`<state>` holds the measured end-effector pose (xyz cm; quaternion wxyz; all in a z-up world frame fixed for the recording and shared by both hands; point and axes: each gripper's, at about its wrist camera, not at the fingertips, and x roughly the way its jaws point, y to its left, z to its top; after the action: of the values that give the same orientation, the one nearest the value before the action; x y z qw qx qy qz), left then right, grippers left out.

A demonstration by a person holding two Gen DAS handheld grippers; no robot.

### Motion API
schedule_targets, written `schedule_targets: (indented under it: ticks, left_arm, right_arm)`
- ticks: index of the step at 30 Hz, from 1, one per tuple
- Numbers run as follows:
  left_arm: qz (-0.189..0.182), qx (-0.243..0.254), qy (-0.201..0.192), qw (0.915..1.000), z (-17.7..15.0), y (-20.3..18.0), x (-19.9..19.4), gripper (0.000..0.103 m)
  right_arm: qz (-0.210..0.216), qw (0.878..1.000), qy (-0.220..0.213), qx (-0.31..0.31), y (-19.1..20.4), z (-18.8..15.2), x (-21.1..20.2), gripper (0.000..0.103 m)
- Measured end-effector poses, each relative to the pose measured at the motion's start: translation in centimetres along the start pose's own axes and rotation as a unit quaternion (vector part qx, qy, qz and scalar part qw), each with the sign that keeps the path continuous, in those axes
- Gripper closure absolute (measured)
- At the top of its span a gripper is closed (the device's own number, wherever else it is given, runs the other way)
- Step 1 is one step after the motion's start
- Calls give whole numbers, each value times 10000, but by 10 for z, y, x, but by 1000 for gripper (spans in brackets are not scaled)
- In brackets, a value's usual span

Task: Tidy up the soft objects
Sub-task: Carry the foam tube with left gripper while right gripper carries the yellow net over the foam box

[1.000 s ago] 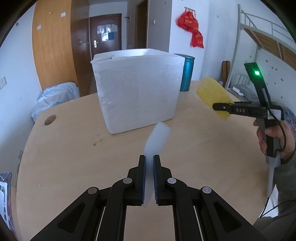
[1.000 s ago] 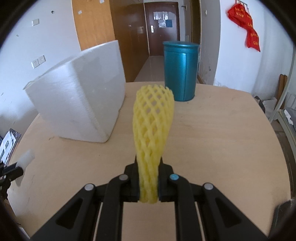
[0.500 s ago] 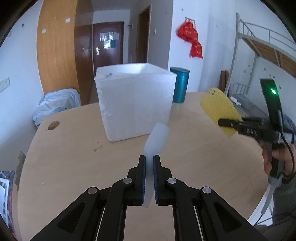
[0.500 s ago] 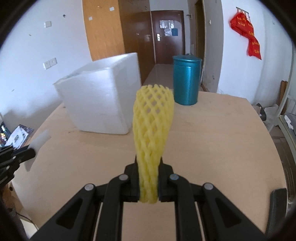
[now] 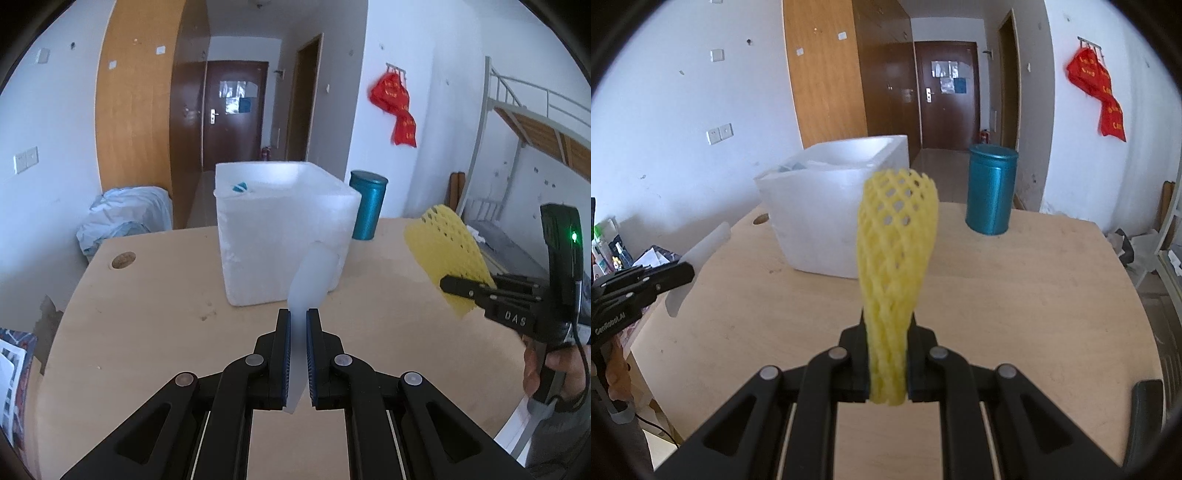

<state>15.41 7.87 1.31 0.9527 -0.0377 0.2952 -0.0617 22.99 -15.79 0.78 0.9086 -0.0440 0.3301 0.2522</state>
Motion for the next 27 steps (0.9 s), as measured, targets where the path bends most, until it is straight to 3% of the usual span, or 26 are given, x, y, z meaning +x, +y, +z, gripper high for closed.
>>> schedule_targets:
  ticks: [7, 17, 27]
  left_arm:
    - [42, -313, -320, 9990, 4, 3, -7, 95]
    - [-162, -356, -684, 9969, 20, 0, -20, 95]
    - [-100, -346, -710, 9968, 43, 0, -13, 95]
  right_arm:
    - [113, 9996, -245, -21, 9, 1, -12, 87]
    - [401, 9971, -608, -211, 26, 18, -25, 87]
    - [546, 9957, -668, -339, 36, 42, -15, 87]
